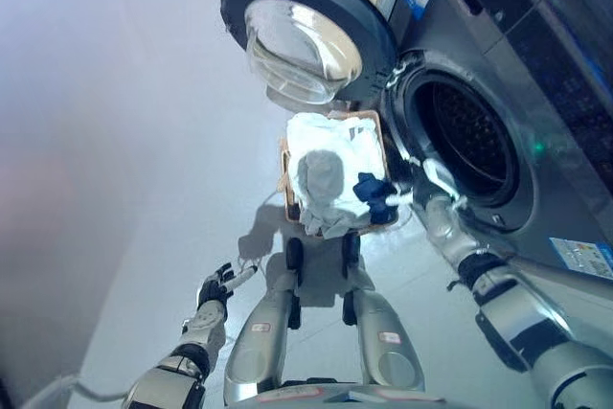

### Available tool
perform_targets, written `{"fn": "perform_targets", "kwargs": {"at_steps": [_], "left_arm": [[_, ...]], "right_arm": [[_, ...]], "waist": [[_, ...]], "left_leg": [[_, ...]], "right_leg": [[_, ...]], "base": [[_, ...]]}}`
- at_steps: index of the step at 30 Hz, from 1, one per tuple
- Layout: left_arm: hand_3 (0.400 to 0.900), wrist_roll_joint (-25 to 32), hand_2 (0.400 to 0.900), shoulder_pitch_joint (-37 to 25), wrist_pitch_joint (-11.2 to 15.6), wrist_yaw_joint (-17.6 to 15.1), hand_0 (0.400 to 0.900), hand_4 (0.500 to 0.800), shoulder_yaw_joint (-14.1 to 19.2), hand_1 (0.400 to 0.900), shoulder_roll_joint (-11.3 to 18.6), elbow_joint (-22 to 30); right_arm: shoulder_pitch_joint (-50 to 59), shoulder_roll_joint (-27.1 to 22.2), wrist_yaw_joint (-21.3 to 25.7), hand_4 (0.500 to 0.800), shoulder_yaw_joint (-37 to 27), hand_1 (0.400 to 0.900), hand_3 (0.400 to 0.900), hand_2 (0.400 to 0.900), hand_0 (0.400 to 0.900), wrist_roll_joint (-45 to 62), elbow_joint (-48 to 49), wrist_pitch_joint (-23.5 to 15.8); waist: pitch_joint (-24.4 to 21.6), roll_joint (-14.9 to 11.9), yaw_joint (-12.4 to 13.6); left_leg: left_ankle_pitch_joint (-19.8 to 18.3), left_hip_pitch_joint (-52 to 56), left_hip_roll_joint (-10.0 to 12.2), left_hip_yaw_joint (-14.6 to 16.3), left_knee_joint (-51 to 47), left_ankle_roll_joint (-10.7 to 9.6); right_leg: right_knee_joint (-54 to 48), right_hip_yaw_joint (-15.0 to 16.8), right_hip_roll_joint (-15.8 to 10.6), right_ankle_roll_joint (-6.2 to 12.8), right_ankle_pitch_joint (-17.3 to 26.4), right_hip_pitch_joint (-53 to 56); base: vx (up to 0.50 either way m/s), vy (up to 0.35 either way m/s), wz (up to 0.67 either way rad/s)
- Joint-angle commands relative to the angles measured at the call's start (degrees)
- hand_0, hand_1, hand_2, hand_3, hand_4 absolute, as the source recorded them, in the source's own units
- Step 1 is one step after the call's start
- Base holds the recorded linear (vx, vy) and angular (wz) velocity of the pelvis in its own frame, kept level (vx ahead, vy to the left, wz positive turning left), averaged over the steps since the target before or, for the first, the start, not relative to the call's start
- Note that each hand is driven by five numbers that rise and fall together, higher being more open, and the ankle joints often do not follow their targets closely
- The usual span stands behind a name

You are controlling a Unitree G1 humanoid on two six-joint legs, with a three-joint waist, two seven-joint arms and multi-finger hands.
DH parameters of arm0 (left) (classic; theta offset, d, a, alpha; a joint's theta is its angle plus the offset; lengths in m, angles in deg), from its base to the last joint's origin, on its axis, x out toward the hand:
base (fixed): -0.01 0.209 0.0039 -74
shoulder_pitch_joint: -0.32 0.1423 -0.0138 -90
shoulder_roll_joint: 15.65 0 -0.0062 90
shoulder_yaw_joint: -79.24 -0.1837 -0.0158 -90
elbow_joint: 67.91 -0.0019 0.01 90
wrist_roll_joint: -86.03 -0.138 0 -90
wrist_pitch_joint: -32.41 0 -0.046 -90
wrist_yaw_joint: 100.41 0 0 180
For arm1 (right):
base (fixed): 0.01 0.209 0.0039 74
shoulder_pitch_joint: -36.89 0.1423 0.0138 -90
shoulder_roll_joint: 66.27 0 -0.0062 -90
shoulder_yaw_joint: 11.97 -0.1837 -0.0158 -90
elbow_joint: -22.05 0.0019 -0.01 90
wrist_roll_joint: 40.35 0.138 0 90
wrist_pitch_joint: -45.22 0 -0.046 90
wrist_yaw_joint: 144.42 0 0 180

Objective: Put the clothes in the basket into the washing machine.

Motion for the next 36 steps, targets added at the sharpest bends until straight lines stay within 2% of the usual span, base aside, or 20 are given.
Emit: {"fn": "perform_targets", "kwargs": {"at_steps": [1,8,12,14,20,24,29,30,31,32,36], "left_arm": [[0.9,3.1,0.9,0.5,1.5,-2.5,0.9,0.8,-3.8,0.9,1.3,1.0],[0.9,9.3,0.9,-4.8,4.7,-4.7,0.9,0.8,-4.3,0.9,2.8,6.9],[0.9,11.1,0.9,-7.1,5.5,-5.5,0.9,0.8,-4.7,0.9,3.3,9.1],[0.9,11.3,0.9,-7.1,5.8,-5.9,0.9,0.8,-5.3,0.9,3.5,10.2],[0.9,11.9,0.9,-8.4,6.5,-7.0,0.9,0.8,-6.8,0.9,3.6,11.9],[0.9,12.8,0.9,-7.8,6.9,-6.8,0.9,0.8,-7.1,0.9,3.8,13.6],[0.9,14.0,0.9,-7.9,6.6,-6.0,0.9,0.8,-6.5,0.9,3.5,12.7],[0.9,14.1,0.9,-7.9,6.5,-5.9,0.9,0.8,-6.3,0.9,3.4,12.7],[0.9,14.1,0.9,-7.9,6.5,-5.9,0.9,0.8,-6.3,0.9,3.4,12.7],[0.9,14.2,0.9,-7.8,6.6,-6.0,0.9,0.8,-6.3,0.9,3.2,12.6],[0.9,13.9,0.9,-7.4,6.5,-6.0,0.9,0.8,-6.2,0.9,2.7,11.5]], "right_arm": [[3.5,-1.6,5.5,0.8,1.1,0.9,0.9,0.9,0.9,-1.8,-1.2,-1.7],[11.1,-3.5,10.7,0.8,2.1,0.9,0.9,0.9,0.9,-1.3,-6.8,-1.6],[12.5,-3.3,11.4,0.8,2.5,0.9,0.9,0.9,0.9,-0.9,-8.6,-1.4],[12.3,-3.2,12.0,0.8,3.5,0.9,0.9,0.9,0.9,-2.9,-10.3,-0.4],[14.7,-3.3,13.6,0.8,4.3,0.9,0.9,0.9,0.9,-6.0,-16.7,2.9],[16.3,-5.0,12.1,0.8,5.6,0.9,0.9,0.9,0.9,-7.2,-17.1,3.2],[16.4,-5.9,9.9,0.8,6.7,0.9,0.9,0.9,0.9,-7.1,-17.1,2.7],[16.6,-6.1,9.7,0.581,6.9,0.535,0.535,0.535,0.535,-6.9,-16.6,2.5],[16.6,-6.1,9.7,0.512,6.9,0.42,0.42,0.42,0.42,-6.9,-16.6,2.5],[16.6,-6.2,9.8,0.5,7.0,0.4,0.4,0.4,0.4,-6.8,-16.5,2.5],[16.1,-5.7,10.4,0.5,6.4,0.4,0.4,0.4,0.4,-6.2,-16.2,2.3]], "waist": [[-0.2,1.5,0.6],[3.4,3.4,1.0],[3.7,3.7,1.3],[4.0,3.9,1.5],[3.5,5.3,2.7],[2.9,5.8,3.4],[1.3,5.7,3.9],[0.9,5.5,4.0],[0.8,5.5,4.0],[0.6,5.4,4.0],[-0.4,4.8,3.9]], "left_leg": [[-3.7,-2.9,0.4,-0.3,2.5,-3.0],[-7.4,-19.2,-1.5,0.7,16.9,-2.7],[-10.2,-28.7,-1.9,0.9,26.6,-1.9],[-11.6,-31.9,-2.0,0.9,30.5,-1.6],[-12.9,-40.4,-2.7,1.0,37.3,-1.3],[-13.4,-44.0,-2.9,1.1,40.4,-1.3],[-13.4,-48.6,-3.1,0.9,42.8,-1.3],[-13.1,-49.1,-3.0,1.0,42.4,-1.4],[-13.1,-49.1,-3.0,1.0,42.4,-1.4],[-13.0,-49.2,-2.9,1.1,42.2,-1.4],[-12.5,-48.9,-3.1,0.8,40.9,-1.5]], "right_leg": [[18.7,2.0,-0.5,4.07,-13.1,-9.4],[29.7,3.6,-2.1,3.59,-14.7,-24.0],[37.3,4.4,-3.0,3.01,-16.4,-32.3],[41.0,4.6,-3.3,2.78,-17.7,-35.5],[47.9,5.2,-4.8,2.18,-19.0,-43.8],[51.0,5.4,-5.0,2.1,-19.6,-47.5],[53.5,5.4,-5.0,2.0,-19.7,-52.3],[53.2,5.4,-5.2,2.07,-19.6,-52.8],[53.2,5.4,-5.2,2.07,-19.6,-52.9],[53.0,5.5,-5.2,2.09,-19.5,-53.1],[52.1,5.7,-5.0,2.2,-19.2,-52.7]], "base": [[-0.04,0.015,0.02],[-0.06,0.026,0.05],[-0.06,0.016,0.1],[-0.04,0.026,0.08],[-0.05,0.018,0.11],[-0.04,0.013,0.03],[-0.01,-0.005,0.03],[-0.02,-0.001,0.04],[0.0,0.0,0.0],[0.01,-0.006,-0.04],[0.0,-0.003,0.0]]}}
